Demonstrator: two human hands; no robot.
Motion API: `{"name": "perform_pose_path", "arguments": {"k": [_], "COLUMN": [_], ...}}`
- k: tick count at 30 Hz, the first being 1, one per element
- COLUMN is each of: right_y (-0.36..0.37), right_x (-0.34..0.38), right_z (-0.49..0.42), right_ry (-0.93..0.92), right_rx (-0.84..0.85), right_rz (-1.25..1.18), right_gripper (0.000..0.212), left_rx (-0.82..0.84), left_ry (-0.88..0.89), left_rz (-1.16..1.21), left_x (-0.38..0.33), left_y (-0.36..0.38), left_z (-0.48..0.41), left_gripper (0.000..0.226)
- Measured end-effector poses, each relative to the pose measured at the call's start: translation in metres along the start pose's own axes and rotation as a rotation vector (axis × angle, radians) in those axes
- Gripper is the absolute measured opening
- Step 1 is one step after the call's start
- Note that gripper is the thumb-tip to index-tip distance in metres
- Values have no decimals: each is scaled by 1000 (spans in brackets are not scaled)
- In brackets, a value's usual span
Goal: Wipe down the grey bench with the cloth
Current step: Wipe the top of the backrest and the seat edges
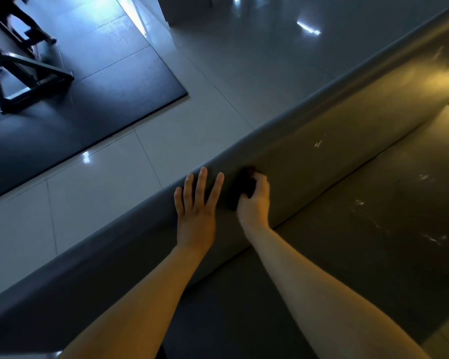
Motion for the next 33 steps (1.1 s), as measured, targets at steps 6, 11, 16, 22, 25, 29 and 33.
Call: {"name": "perform_pose_path", "arguments": {"k": [6, 11, 16, 22, 25, 29, 33], "right_y": [20, -9, -52, -24, 0, 24, 39], "right_x": [-24, -22, 8, -8, -28, -47, -67], "right_z": [26, 11, -45, -37, -8, 18, 48], "right_ry": [-13, -74, 183, 179, 75, 67, 113], "right_rx": [199, 218, -186, -141, -92, 36, 310], "right_rz": [115, 237, -118, 48, 119, -2, -19], "right_gripper": [37, 40, 49, 52, 51, 40, 25], "left_rx": [38, 29, 2, -53, -70, -112, -122], "left_ry": [-6, 16, 29, 68, 73, 86, 77], "left_rz": [-1, 18, 3, 10, 18, 3, 0], "left_x": [0, -1, 2, 8, 9, 7, 7], "left_y": [1, -1, 0, 9, 13, 12, 12], "left_z": [-2, 2, 3, 0, 1, 2, 4], "left_gripper": [92, 100, 106, 106, 103, 87, 92]}}
Point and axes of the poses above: each hand's wrist, its own z-axis away from the middle knuckle, its own y-axis out of the palm, x = y × z, the point moved 1 cm from there along -z, towards the middle knuckle, and after that the axes turned 3 degrees about y, right-handed, at the moved point
